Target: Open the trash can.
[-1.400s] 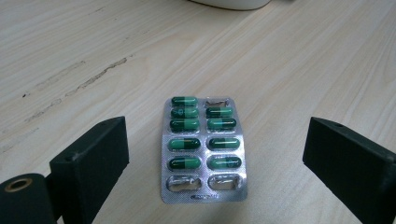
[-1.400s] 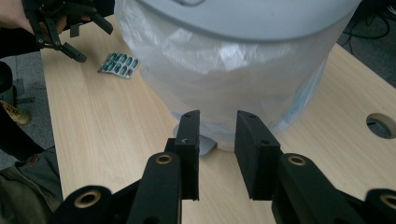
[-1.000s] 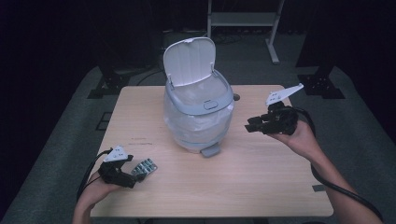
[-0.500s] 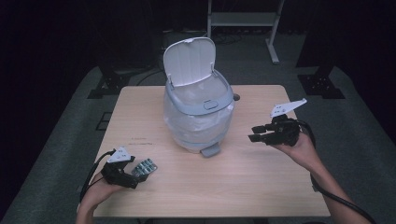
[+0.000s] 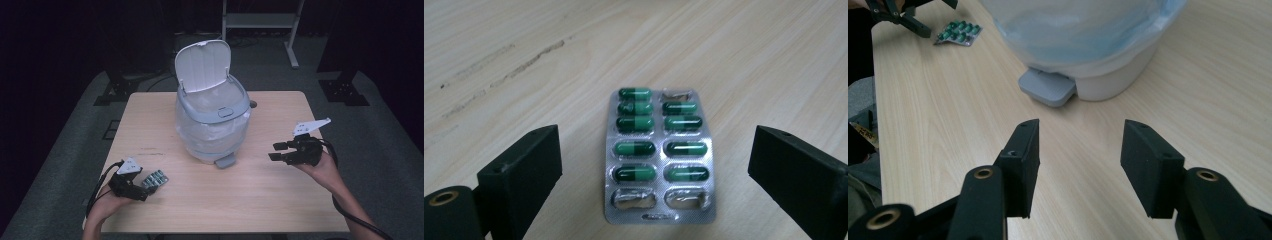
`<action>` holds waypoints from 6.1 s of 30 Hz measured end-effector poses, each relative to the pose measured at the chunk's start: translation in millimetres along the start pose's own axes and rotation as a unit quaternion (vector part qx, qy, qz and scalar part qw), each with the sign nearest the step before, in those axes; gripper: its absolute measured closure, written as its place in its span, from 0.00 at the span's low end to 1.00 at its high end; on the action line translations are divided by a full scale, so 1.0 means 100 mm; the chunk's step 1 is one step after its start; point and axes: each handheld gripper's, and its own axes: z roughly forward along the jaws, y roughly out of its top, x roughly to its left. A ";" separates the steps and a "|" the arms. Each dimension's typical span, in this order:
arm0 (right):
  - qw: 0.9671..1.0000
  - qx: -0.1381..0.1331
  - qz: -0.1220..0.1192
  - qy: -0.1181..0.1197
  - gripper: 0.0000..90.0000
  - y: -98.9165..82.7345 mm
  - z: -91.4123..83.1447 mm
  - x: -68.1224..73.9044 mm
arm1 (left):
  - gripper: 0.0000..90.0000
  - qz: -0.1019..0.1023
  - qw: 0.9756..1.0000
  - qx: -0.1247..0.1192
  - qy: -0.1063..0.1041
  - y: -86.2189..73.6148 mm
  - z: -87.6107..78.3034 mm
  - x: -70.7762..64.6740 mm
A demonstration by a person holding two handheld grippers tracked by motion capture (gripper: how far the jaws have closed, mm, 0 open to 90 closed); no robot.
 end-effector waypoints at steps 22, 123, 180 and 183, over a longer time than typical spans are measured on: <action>1.000 0.003 -0.002 -0.008 0.43 -0.39 0.07 0.03 | 0.14 0.011 1.000 0.023 0.000 0.02 0.18 -0.03; 1.000 0.015 0.017 -0.001 0.36 -0.66 0.26 -0.03 | 0.37 0.071 0.996 0.026 -0.053 1.55 -1.04 0.05; 0.998 0.024 0.049 -0.007 0.36 -0.78 0.27 -0.13 | 0.37 0.111 0.991 0.014 -0.071 2.62 -1.16 0.11; 0.998 0.024 0.051 -0.008 0.36 -0.79 0.27 -0.13 | 0.37 0.115 0.991 0.014 -0.072 2.66 -1.15 0.10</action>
